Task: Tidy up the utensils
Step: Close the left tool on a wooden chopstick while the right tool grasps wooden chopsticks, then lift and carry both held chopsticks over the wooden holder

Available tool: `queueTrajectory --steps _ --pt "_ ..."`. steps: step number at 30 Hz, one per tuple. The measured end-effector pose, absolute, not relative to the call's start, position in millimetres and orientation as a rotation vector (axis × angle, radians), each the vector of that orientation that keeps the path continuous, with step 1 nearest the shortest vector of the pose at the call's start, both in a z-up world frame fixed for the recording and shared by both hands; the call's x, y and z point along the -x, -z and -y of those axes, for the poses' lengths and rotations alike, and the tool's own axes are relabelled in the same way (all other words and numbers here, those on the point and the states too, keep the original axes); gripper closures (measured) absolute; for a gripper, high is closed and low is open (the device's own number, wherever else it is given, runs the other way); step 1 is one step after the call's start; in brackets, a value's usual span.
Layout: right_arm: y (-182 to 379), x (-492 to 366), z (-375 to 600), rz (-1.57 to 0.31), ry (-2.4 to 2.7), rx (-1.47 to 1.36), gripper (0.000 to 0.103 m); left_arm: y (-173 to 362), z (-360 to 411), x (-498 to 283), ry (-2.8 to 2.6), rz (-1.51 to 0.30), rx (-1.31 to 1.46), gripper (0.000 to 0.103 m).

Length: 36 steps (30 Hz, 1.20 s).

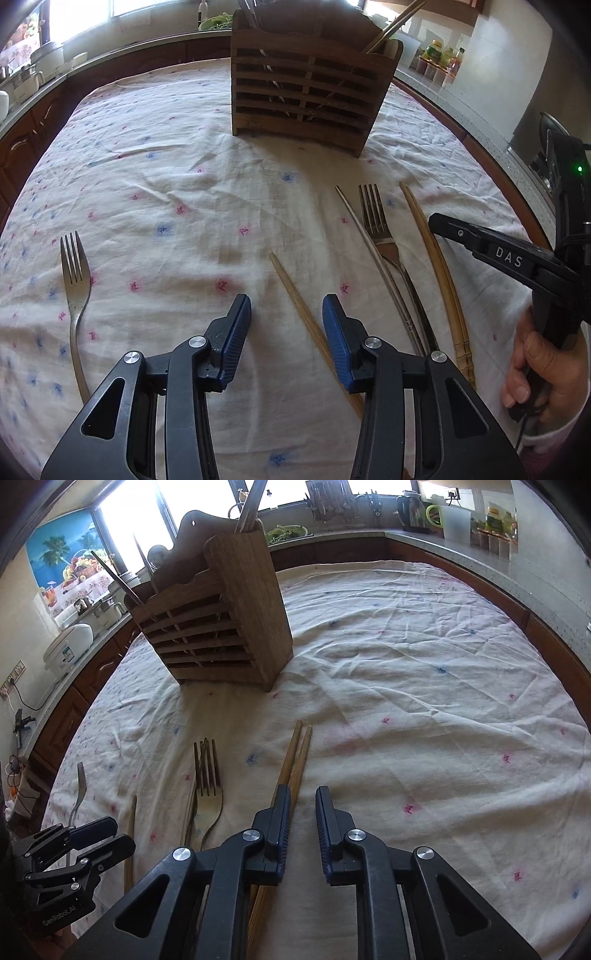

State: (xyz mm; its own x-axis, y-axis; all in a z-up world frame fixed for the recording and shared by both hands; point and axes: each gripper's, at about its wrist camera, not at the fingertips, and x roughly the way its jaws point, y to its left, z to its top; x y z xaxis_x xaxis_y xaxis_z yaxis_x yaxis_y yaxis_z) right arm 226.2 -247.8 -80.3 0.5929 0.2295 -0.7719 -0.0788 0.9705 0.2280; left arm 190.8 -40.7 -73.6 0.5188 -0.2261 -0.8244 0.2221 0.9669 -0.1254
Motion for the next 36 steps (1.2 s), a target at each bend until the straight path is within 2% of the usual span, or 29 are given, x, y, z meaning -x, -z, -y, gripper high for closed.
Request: queueTrajectory --steps 20,23,24,25,30,36 --pt "83.6 -256.1 226.6 -0.943 -0.184 -0.018 0.090 75.0 56.2 -201.7 0.268 -1.011 -0.113 0.064" --pt "83.4 -256.0 229.7 -0.941 -0.189 -0.047 0.094 74.9 62.3 -205.4 0.283 -0.996 -0.132 0.077" --pt "83.0 -255.6 232.3 -0.941 -0.195 -0.070 0.096 74.2 62.7 -206.5 0.288 -0.996 -0.133 0.088" --pt "82.4 -254.6 234.9 -0.941 -0.200 -0.093 0.096 73.8 62.1 -207.6 0.288 -0.997 -0.133 0.091" --pt "68.6 -241.7 245.4 -0.905 -0.234 -0.185 0.098 70.3 51.6 -205.3 0.314 -1.001 -0.076 0.098" --pt "39.2 -223.7 261.7 -0.841 -0.270 -0.286 0.098 45.5 36.4 -191.4 0.335 -0.941 -0.017 0.099"
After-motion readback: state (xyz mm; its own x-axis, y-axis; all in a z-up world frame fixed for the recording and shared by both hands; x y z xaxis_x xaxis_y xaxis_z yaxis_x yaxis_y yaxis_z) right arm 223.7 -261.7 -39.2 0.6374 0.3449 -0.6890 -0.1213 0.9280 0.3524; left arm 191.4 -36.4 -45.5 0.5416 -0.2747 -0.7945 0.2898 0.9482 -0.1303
